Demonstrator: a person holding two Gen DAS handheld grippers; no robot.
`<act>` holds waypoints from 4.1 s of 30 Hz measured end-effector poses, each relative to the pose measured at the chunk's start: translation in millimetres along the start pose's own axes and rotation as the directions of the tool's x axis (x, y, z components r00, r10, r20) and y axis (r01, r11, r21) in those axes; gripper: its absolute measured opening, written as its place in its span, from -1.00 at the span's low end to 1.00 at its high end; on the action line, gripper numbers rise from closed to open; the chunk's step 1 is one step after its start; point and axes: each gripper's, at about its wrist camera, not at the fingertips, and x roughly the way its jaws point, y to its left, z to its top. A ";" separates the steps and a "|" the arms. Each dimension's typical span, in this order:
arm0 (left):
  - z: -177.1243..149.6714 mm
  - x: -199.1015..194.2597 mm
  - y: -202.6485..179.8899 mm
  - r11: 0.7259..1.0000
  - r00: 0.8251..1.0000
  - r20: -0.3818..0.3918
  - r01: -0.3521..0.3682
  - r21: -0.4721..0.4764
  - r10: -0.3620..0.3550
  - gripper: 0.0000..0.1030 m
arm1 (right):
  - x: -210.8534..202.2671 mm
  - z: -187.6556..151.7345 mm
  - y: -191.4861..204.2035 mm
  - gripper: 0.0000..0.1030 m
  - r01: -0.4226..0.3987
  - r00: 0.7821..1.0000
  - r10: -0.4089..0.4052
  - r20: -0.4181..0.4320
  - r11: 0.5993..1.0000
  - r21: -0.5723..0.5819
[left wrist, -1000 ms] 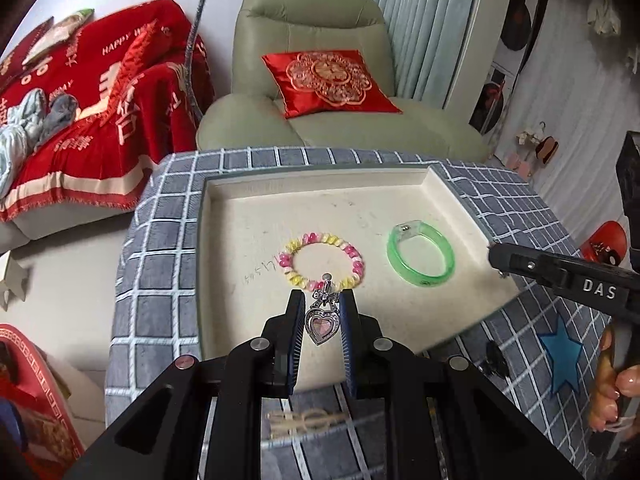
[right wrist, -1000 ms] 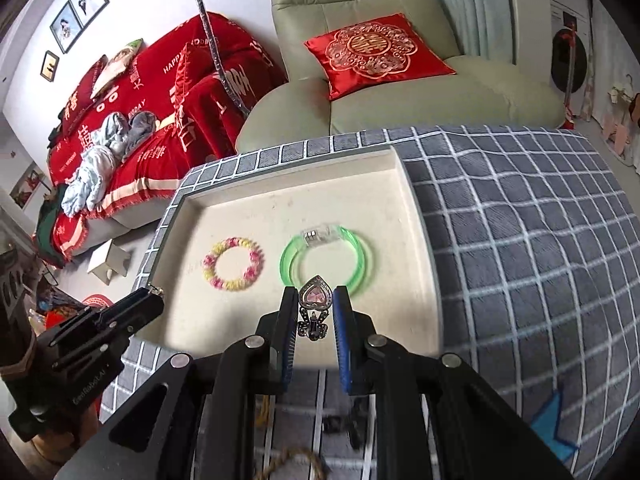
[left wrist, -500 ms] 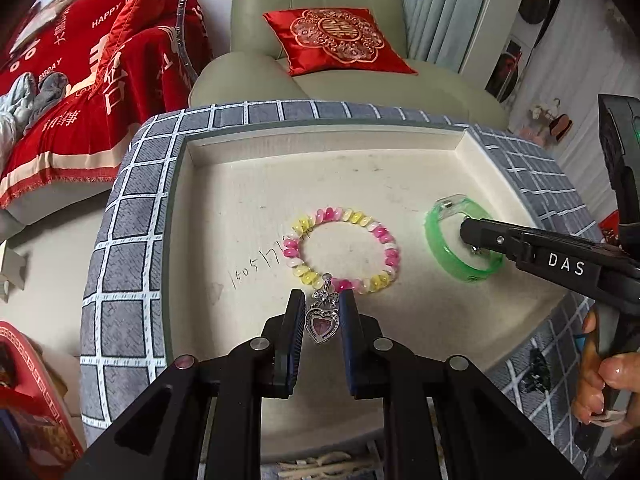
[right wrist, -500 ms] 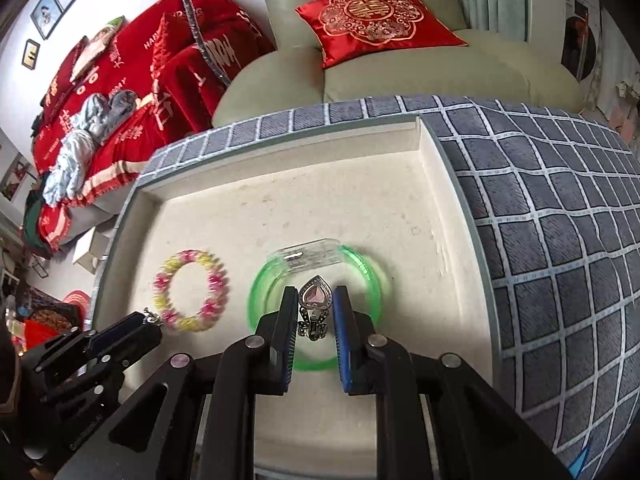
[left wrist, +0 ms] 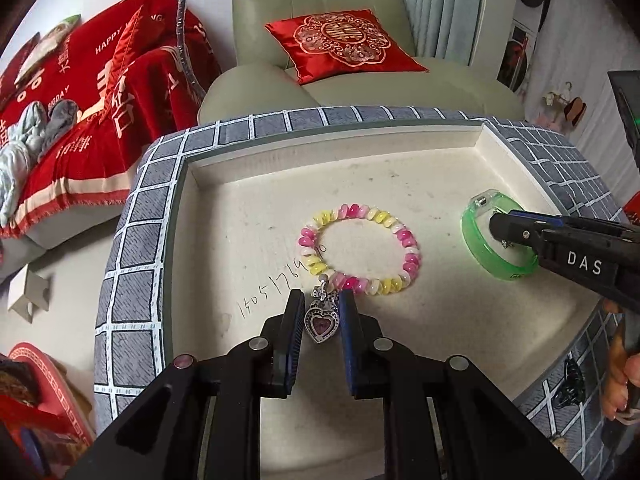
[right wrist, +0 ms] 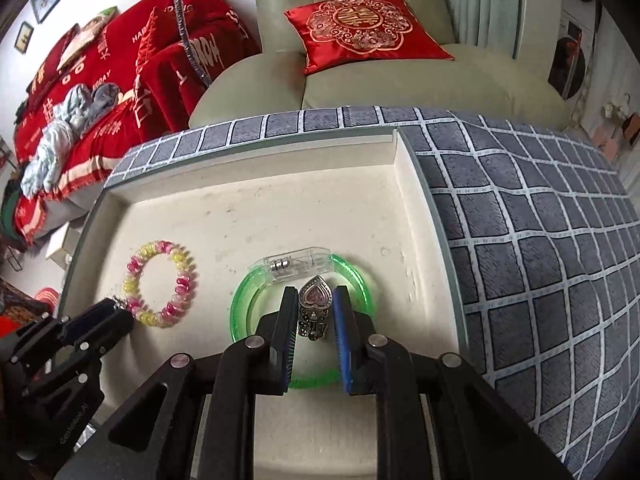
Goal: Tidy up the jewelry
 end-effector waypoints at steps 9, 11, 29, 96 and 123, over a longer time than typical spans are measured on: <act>-2.9 -2.2 0.0 1.000 1.000 0.017 -0.008 0.001 0.008 -0.34 | -11.5 -0.3 1.1 0.25 -0.069 0.997 0.068 0.023 0.997 0.036; -3.9 -3.6 -0.9 1.000 1.000 0.027 -0.008 0.005 0.008 -0.34 | -17.4 -0.5 -1.9 0.25 -0.098 0.995 0.095 0.038 0.993 0.065; -3.8 -47.6 0.6 0.998 0.986 0.160 -0.051 -0.026 0.054 1.00 | -79.1 -27.8 -20.6 0.54 -0.115 0.988 0.100 0.116 0.984 0.137; -87.1 -37.7 15.6 0.894 0.966 -0.157 -0.253 -0.371 0.207 1.00 | -73.2 -129.4 -14.7 0.71 -0.010 1.000 0.010 -0.015 0.999 0.037; -93.4 -53.3 17.5 0.956 0.992 -0.080 -0.118 -0.269 0.100 0.14 | -62.6 -121.6 4.5 0.22 0.102 0.995 -0.102 0.002 0.991 -0.090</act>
